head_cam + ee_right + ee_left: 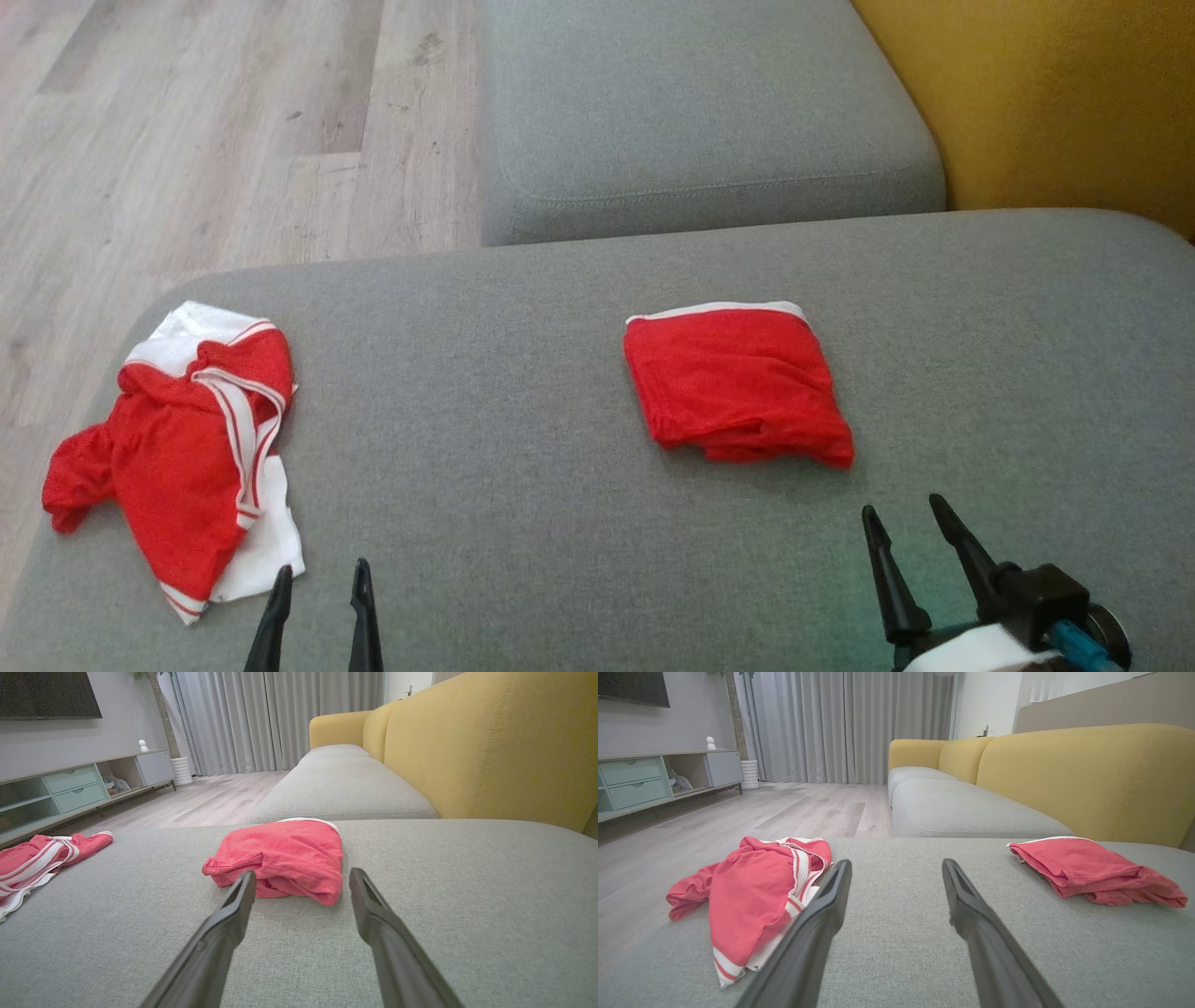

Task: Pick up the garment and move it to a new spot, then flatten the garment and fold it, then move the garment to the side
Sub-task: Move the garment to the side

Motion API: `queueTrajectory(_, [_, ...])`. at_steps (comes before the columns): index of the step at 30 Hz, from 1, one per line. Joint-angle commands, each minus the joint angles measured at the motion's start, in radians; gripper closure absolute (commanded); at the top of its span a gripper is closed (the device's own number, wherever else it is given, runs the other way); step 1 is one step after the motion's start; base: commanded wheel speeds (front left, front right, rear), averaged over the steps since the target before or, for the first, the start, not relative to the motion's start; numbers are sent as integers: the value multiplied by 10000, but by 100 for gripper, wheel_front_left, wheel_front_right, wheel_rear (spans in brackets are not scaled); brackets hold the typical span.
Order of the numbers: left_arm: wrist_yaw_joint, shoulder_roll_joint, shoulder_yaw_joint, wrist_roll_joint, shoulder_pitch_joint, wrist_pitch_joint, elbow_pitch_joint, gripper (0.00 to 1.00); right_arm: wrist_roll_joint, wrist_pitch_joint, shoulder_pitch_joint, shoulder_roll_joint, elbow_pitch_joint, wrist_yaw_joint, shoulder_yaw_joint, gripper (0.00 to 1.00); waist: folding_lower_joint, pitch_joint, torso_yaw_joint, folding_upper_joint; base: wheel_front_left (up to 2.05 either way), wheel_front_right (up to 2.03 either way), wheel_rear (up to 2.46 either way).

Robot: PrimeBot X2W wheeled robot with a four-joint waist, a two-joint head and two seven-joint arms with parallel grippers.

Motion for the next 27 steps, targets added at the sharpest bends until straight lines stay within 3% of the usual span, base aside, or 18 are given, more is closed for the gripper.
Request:
queueTrajectory(1, [-53,-43,344,113,-257,-51,-215,0,-90,-133,-225,23,-322,65,155,0,0,-34,-14,0,0,0,0])
queueTrajectory(27, [-183,-63,284,51,-346,-51,238,0,133,-133,-249,27,6,65,-75,0,0,200,185,0,0,0,0])
